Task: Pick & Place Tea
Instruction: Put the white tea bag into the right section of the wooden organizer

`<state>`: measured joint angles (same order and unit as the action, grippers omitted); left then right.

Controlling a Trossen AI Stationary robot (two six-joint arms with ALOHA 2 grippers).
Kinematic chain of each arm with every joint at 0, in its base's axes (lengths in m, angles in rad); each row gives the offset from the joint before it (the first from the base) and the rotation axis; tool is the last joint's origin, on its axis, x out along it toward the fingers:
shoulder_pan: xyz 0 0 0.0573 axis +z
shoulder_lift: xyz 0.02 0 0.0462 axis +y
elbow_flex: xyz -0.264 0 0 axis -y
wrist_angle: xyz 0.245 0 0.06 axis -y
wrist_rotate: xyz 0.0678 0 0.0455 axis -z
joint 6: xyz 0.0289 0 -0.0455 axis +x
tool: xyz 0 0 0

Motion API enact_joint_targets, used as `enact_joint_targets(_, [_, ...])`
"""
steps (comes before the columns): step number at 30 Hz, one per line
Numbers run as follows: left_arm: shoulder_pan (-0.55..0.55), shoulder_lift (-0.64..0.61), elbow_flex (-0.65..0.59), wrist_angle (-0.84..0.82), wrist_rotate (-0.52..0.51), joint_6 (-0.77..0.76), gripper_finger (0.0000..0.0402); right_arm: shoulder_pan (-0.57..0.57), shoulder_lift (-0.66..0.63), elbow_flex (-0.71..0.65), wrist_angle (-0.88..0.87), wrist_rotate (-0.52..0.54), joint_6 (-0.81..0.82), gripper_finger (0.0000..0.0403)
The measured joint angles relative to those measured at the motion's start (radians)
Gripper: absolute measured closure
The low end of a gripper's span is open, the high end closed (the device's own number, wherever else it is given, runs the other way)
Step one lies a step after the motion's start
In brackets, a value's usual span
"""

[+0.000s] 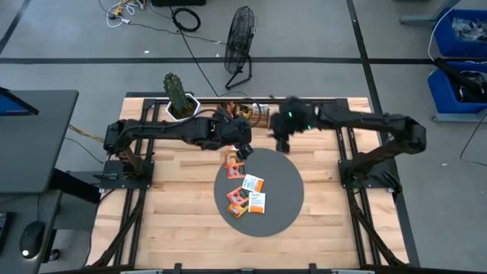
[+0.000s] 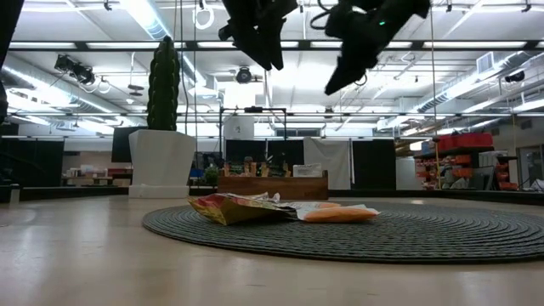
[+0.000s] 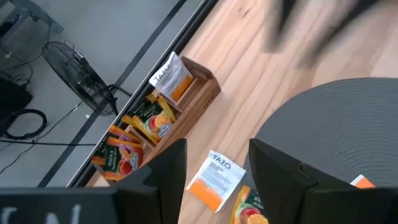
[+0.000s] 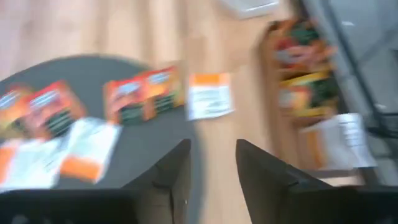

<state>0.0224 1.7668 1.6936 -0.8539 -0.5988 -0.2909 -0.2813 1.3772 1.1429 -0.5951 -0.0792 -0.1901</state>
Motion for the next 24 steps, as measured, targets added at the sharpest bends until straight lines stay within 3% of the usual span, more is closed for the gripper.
enact_joint_targets(8, [0.042,0.0,0.0,-0.012,0.0,-0.009,0.0225,0.21,-0.084,-0.235,0.188,-0.014,0.108,0.028])
enact_joint_targets(12, [0.059,0.0,0.0,-0.012,0.0,-0.011,0.0225,0.333,-0.057,-0.312,0.325,0.115,0.152,0.028])
enact_joint_targets(19, [0.077,0.0,0.0,-0.015,0.0,-0.011,0.0225,0.524,0.045,-0.326,0.391,0.203,0.157,0.028])
enact_joint_targets(24, [0.088,0.0,0.0,-0.015,0.0,-0.012,0.0225,0.593,0.146,-0.326,0.485,0.257,0.2,0.0279])
